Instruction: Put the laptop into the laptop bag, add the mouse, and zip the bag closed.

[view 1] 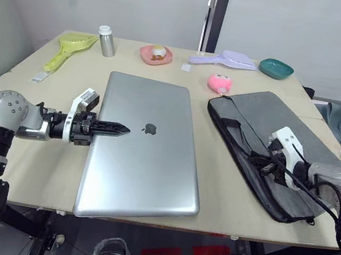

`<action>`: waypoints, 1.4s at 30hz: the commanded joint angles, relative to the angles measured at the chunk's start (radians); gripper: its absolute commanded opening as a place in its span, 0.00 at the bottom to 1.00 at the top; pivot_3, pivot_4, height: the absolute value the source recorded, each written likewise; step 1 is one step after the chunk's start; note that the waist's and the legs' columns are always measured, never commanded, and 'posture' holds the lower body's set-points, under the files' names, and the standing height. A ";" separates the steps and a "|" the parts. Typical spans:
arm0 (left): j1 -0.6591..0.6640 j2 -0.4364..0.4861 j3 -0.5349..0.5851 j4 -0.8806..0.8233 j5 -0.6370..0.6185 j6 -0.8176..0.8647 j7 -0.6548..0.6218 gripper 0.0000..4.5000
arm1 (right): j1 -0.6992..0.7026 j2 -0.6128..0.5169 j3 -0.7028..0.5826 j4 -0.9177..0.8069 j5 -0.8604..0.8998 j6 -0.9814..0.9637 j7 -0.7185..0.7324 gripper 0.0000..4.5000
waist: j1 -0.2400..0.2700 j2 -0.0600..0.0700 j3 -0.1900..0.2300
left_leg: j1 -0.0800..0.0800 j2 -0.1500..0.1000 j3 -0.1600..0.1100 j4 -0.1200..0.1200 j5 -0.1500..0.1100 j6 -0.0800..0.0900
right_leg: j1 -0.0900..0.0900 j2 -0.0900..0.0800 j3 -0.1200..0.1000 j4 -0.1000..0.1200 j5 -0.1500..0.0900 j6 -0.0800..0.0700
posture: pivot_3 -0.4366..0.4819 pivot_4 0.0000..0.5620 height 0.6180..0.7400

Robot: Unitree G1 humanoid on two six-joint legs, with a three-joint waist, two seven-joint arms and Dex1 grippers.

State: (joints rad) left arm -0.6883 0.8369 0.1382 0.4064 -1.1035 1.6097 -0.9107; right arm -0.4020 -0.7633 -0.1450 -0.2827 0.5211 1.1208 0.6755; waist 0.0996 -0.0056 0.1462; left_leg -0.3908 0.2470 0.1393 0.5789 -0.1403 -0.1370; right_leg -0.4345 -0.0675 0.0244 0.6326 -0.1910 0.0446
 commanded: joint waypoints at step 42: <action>-0.302 -0.482 0.228 0.426 -0.003 -0.212 0.509 0.08 | -0.194 0.342 -0.084 -0.307 0.304 0.253 -0.318 0.01 | 0.034 0.000 0.000 | -0.009 -0.001 -0.011 0.003 0.003 -0.006 | 0.000 0.000 -0.005 -0.003 0.005 0.008 | 0.48 0.27 1.00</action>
State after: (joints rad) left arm -0.9307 0.3653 0.3087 0.8585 -1.0973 1.4382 -0.3543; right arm -0.5943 -0.4316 -0.2034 -0.5320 0.7922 1.3768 0.3668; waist 0.1331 -0.0057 0.1463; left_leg -0.4003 0.2463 0.1287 0.5821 -0.1369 -0.1429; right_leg -0.4340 -0.0676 0.0191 0.6298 -0.1863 0.0524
